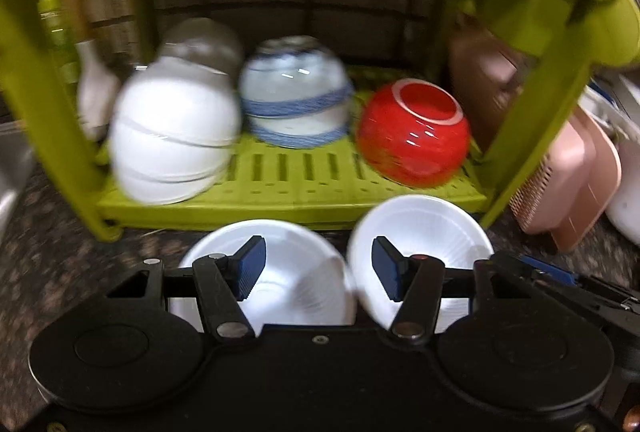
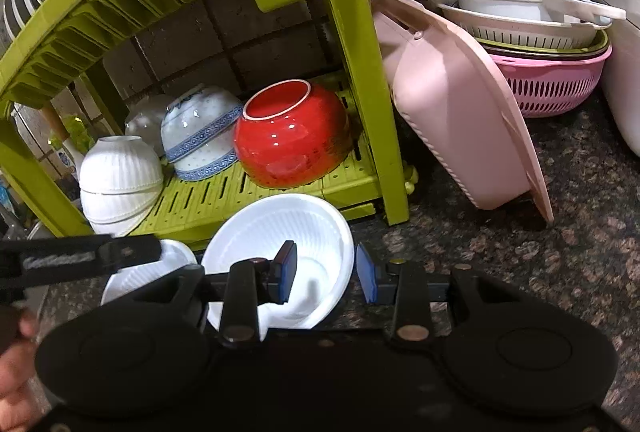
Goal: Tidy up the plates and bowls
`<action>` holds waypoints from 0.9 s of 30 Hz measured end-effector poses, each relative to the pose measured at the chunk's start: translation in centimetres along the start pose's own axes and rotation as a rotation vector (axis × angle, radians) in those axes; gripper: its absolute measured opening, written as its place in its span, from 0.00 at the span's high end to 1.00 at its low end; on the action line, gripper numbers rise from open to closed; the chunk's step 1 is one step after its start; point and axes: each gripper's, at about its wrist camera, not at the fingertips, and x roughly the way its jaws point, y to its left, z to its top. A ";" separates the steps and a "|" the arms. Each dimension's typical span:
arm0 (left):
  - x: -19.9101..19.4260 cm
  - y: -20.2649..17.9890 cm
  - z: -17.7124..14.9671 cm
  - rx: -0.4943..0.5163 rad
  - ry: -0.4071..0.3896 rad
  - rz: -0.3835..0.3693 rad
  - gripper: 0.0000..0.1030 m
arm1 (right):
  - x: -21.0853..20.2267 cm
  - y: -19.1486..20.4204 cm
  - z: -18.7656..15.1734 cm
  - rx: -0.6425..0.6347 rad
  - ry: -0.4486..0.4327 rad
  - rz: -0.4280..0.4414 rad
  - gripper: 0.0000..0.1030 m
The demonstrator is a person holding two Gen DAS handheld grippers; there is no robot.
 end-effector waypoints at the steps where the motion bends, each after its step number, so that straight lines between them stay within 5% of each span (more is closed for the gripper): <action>1: 0.6 -0.4 0.2 0.018 0.012 -0.009 0.40 | 0.1 -0.1 0.0 0.000 0.002 0.002 0.65; 12: 3.4 -2.5 0.6 0.098 0.031 -0.060 0.46 | 0.4 -1.0 0.1 0.003 0.011 0.028 0.65; 16: 4.6 -2.3 0.9 0.095 0.090 -0.075 0.59 | 0.5 -0.6 -0.2 -0.015 0.016 0.024 0.65; 27: 6.5 -2.8 0.2 0.107 0.139 -0.068 0.61 | 1.7 0.0 -0.8 -0.048 0.058 0.005 0.68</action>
